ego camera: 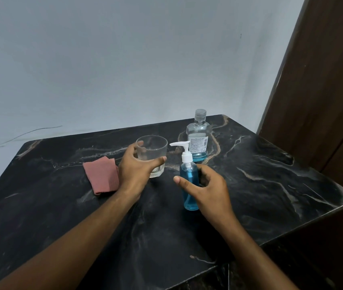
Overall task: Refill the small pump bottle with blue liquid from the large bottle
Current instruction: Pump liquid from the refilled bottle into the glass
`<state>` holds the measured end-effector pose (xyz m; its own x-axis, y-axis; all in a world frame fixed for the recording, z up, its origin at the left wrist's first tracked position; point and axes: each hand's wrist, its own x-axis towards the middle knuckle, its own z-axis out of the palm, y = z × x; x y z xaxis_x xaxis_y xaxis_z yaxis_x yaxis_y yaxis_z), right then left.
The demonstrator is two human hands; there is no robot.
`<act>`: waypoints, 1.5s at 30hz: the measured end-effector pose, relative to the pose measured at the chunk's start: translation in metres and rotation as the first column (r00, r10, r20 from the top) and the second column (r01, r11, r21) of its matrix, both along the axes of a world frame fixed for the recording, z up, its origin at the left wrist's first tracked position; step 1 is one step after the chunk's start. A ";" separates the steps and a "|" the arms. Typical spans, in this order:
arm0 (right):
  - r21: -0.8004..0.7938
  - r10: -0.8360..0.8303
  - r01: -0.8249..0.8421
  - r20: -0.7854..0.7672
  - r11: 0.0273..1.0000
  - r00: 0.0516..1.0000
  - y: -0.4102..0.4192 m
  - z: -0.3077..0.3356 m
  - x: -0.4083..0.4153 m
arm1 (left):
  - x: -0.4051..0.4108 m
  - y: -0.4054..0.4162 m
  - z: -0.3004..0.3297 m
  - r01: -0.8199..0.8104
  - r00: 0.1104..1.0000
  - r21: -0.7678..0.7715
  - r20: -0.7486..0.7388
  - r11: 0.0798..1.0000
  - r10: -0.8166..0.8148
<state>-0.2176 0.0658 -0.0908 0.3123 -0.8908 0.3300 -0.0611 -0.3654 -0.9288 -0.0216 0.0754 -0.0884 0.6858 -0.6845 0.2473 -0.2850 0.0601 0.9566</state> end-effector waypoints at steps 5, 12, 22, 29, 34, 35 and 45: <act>-0.029 0.046 -0.045 0.009 0.999 0.999 0.003 0.011 -0.009 | -0.006 0.053 0.005 0.183 0.975 -0.026 0.137 0.983 -0.177; -0.068 0.143 -0.150 -0.096 0.986 0.985 0.008 0.016 -0.022 | -0.009 0.081 -0.005 0.342 0.910 0.013 0.242 0.940 -0.335; -0.212 0.063 -0.111 -0.221 0.971 0.973 0.015 0.023 -0.024 | -0.008 0.083 -0.011 0.363 0.887 -0.009 0.309 0.932 -0.342; -0.251 0.065 -0.140 -0.284 0.958 0.957 0.016 0.024 -0.024 | -0.013 0.085 -0.012 0.357 0.889 0.001 0.308 0.934 -0.340; -0.264 0.066 -0.163 -0.340 0.951 0.938 0.019 0.029 -0.022 | -0.014 0.086 -0.010 0.361 0.887 -0.001 0.309 0.932 -0.343; -0.262 0.073 -0.170 -0.343 0.950 0.937 0.019 0.029 -0.022 | -0.015 0.086 -0.010 0.365 0.885 -0.002 0.309 0.931 -0.347; -0.271 0.121 -0.229 -0.364 0.935 0.924 0.012 0.023 -0.022 | -0.014 0.087 -0.008 0.377 0.888 -0.005 0.286 0.926 -0.360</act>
